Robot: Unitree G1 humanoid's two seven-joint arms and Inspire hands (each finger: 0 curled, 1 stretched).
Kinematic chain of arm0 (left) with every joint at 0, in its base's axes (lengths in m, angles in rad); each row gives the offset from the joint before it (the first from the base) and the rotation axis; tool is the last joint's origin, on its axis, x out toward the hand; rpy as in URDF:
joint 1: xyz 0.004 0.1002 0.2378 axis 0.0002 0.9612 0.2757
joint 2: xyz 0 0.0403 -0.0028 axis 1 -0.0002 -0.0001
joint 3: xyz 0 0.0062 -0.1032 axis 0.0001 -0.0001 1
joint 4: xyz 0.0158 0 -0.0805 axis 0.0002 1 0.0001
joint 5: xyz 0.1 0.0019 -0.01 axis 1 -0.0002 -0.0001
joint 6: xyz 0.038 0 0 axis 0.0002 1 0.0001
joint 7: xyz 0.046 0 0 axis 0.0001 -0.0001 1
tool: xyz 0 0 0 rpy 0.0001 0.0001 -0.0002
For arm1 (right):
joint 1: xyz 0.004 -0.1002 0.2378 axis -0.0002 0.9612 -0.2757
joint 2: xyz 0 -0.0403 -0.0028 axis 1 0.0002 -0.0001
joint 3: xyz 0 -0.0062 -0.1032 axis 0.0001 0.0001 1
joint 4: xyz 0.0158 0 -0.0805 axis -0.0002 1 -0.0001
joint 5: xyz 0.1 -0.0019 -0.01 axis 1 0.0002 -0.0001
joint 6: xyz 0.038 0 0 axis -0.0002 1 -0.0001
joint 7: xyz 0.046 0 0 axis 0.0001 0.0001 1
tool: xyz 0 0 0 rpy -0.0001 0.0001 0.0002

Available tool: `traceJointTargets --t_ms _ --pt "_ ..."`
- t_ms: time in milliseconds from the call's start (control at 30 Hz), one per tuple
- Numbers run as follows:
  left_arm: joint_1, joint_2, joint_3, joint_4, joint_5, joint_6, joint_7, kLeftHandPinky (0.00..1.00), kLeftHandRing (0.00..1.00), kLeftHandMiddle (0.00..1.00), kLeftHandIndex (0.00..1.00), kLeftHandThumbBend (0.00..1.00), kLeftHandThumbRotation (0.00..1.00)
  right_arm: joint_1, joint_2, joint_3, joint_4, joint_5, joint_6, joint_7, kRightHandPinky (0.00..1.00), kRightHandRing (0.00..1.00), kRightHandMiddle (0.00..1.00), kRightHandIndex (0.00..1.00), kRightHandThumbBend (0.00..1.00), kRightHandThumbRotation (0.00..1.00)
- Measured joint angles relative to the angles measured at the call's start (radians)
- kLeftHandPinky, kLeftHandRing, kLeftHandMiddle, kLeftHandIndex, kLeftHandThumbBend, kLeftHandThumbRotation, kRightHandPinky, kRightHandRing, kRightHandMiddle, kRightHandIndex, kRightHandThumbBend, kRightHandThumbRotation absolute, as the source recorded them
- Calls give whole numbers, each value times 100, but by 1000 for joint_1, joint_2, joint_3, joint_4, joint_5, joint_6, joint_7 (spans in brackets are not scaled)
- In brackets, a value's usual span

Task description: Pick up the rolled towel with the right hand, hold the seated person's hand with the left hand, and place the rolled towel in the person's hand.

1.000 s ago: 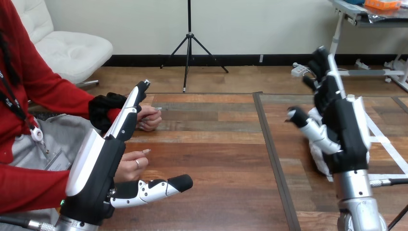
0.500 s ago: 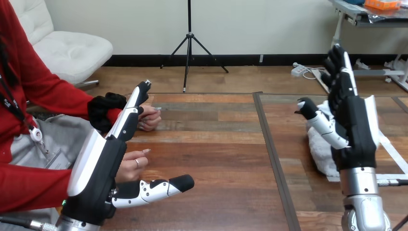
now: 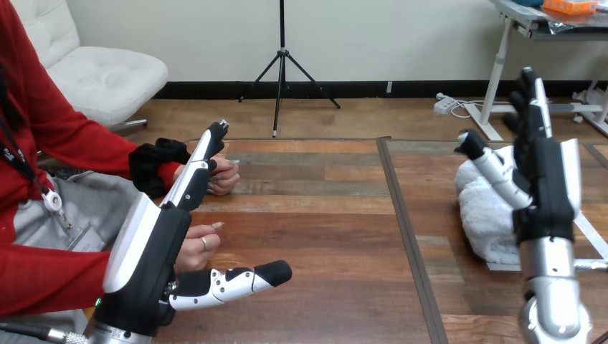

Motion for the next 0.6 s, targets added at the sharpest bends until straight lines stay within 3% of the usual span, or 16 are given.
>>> traceJointTargets --t_ms 167,367,467,533,600 --pt "0 -5 0 0 0 0 0 90 95 97 99 100 56 -18 -35 0 -16 -61 81 -43 99 99 100 100 100 64" --pt "3 -9 -1 0 0 0 0 91 95 97 99 100 57 -53 -76 0 -19 -113 174 -75 93 97 100 100 100 64" --pt "5 -10 -2 0 0 0 0 91 95 97 99 100 57 -72 -92 0 -18 -122 211 -80 87 95 100 100 100 64" --pt "7 -11 -3 0 0 0 0 91 95 97 98 100 57 -87 -102 0 -16 -133 234 -86 71 84 100 100 100 63" --pt "8 -12 -4 0 0 0 0 92 95 97 98 100 57 -102 -112 1 -12 -145 253 -92 64 78 100 100 100 63"
